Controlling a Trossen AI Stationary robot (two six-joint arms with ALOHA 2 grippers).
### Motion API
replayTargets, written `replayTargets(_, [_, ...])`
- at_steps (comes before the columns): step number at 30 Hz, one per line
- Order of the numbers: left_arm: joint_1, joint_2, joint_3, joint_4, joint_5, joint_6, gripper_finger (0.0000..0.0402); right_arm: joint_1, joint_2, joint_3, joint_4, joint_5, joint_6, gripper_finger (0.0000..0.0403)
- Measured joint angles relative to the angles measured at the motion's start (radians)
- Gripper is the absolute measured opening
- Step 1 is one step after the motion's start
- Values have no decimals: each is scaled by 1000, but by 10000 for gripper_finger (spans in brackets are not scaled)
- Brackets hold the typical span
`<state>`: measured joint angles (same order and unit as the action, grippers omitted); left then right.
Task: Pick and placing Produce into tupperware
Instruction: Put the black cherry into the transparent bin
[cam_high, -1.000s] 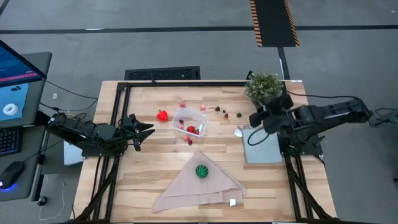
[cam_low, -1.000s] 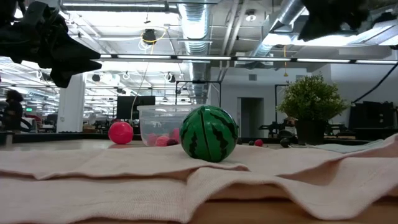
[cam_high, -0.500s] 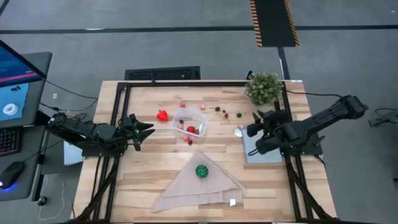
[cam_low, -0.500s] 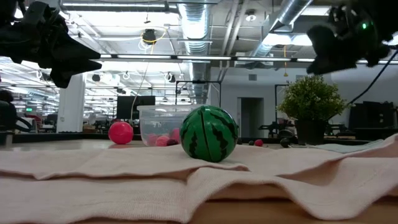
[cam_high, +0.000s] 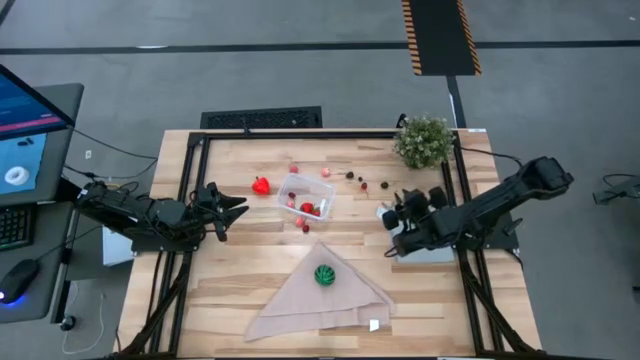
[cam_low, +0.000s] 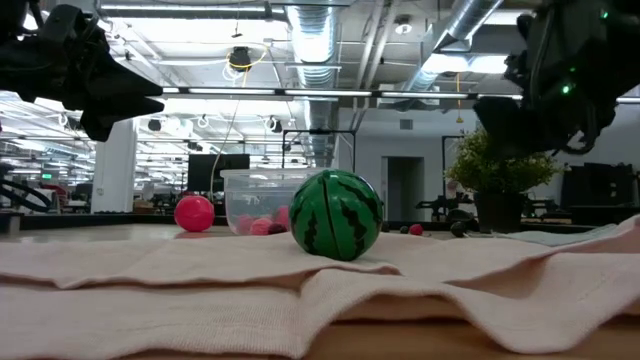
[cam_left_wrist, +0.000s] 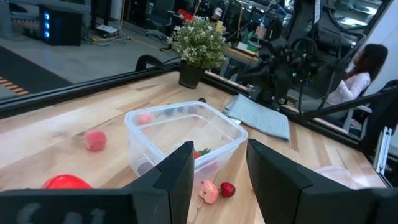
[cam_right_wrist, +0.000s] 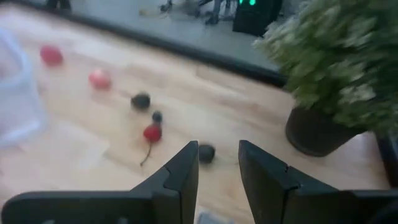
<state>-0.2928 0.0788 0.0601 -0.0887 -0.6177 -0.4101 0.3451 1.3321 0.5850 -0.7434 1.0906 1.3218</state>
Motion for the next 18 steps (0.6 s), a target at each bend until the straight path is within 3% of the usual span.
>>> replayTargets(4, [0,0,0,-1,1,3,139,-20,37,0,58,-81,-63,132])
replayTargets(8, [0,0,0,-2,2,7,139,-72,34,0,149,-242,-197,132])
replayTargets(12, [0,0,0,-2,3,10,139,-114,30,0,276,-303,-354,132])
replayTargets(18, [0,0,0,-3,3,10,139,-276,-5,1,363,-500,-567,131])
